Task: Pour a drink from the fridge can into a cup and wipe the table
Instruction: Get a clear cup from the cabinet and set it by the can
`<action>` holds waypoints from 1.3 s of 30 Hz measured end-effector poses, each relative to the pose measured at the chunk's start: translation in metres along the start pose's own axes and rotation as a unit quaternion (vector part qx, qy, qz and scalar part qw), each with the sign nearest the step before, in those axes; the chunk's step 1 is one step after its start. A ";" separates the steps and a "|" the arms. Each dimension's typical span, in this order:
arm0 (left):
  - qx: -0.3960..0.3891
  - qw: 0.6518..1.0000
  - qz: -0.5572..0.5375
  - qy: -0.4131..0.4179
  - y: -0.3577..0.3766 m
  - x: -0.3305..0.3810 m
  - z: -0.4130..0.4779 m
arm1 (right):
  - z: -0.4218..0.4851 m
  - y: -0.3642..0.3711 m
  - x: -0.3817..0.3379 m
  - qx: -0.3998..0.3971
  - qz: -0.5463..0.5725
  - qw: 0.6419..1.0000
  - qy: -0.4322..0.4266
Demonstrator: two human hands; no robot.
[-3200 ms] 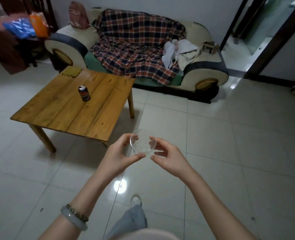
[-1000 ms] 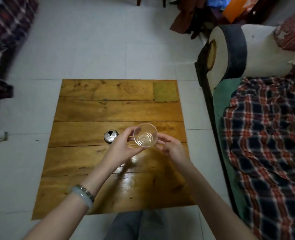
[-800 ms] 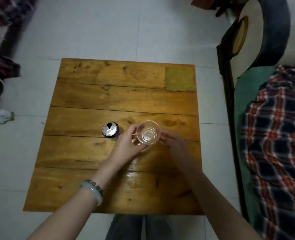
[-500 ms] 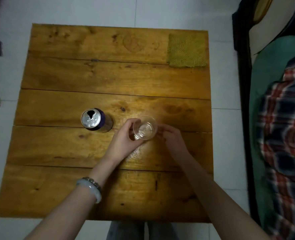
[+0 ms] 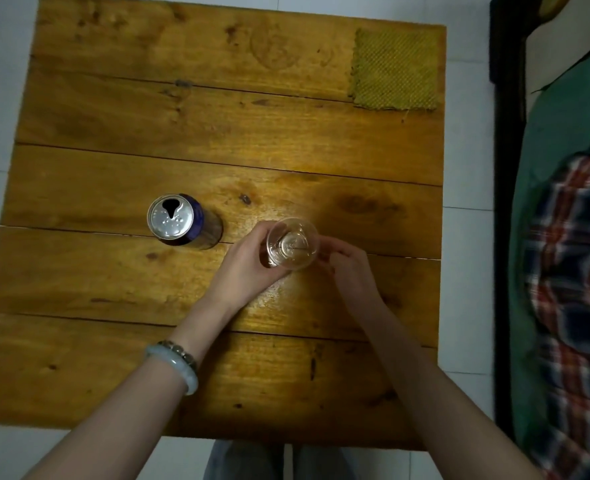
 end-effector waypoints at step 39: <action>0.173 0.982 0.035 -0.074 -0.140 0.030 -0.110 | -0.061 0.087 -0.099 -0.022 -0.118 0.983 -0.141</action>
Point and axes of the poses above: each hand's wrist, its own z-axis towards the middle knuckle, its own y-axis out of the palm, x = y × z, the point moved 2 cm from there along z, towards the middle knuckle, and after that the axes turned 5 degrees about -z, right-handed, at the moved point
